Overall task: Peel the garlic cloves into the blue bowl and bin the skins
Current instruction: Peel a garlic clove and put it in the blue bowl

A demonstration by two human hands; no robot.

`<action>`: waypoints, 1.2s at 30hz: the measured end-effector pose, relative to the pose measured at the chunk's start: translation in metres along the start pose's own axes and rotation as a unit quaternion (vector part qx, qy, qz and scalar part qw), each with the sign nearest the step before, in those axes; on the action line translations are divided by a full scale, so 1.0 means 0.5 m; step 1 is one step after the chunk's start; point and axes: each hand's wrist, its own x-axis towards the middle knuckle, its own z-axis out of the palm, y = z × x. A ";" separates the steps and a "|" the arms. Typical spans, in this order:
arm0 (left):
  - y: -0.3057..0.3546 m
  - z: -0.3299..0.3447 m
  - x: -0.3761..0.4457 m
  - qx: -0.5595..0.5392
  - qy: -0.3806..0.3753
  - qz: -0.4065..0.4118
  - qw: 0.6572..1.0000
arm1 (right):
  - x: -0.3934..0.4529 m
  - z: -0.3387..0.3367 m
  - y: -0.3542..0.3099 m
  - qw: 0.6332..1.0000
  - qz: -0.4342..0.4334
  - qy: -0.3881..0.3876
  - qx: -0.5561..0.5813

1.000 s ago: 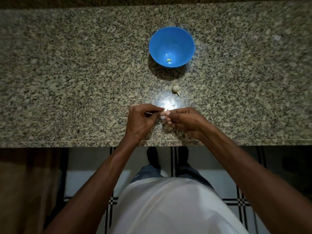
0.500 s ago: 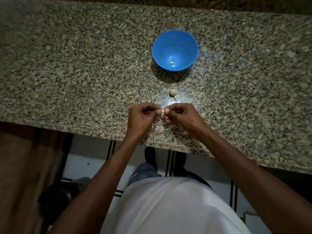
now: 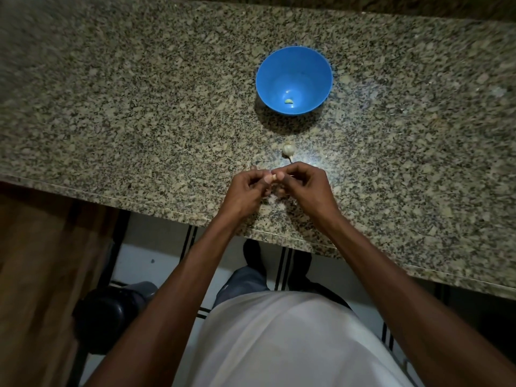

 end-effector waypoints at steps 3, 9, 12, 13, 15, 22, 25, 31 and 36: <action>0.001 -0.006 -0.005 -0.006 -0.021 -0.024 0.999 | 0.001 0.001 -0.004 0.999 -0.014 -0.016 -0.031; 0.008 -0.014 -0.012 0.012 -0.029 -0.033 0.999 | 0.002 0.013 -0.007 0.994 -0.049 -0.034 -0.090; 0.004 -0.018 -0.013 -0.004 -0.023 -0.027 0.999 | -0.002 0.020 -0.007 0.995 -0.046 -0.036 -0.081; 0.002 -0.019 -0.013 -0.011 -0.020 -0.027 0.999 | -0.002 0.022 -0.004 0.995 -0.049 -0.031 -0.087; -0.001 -0.021 -0.013 -0.021 -0.012 -0.033 0.999 | -0.003 0.024 0.002 0.992 -0.058 -0.015 -0.115; -0.001 -0.029 -0.016 -0.057 -0.002 -0.022 0.998 | -0.006 0.025 0.000 0.992 -0.051 -0.023 -0.117; 0.002 -0.028 -0.017 -0.075 0.017 -0.012 0.997 | -0.011 0.033 0.000 0.994 -0.043 -0.024 -0.102; 0.004 -0.021 -0.018 -0.074 0.039 0.006 0.996 | -0.028 0.052 -0.005 0.998 -0.029 0.018 -0.044; 0.000 -0.017 -0.023 -0.065 0.077 0.022 0.995 | -0.036 0.026 0.003 0.999 0.043 0.018 0.010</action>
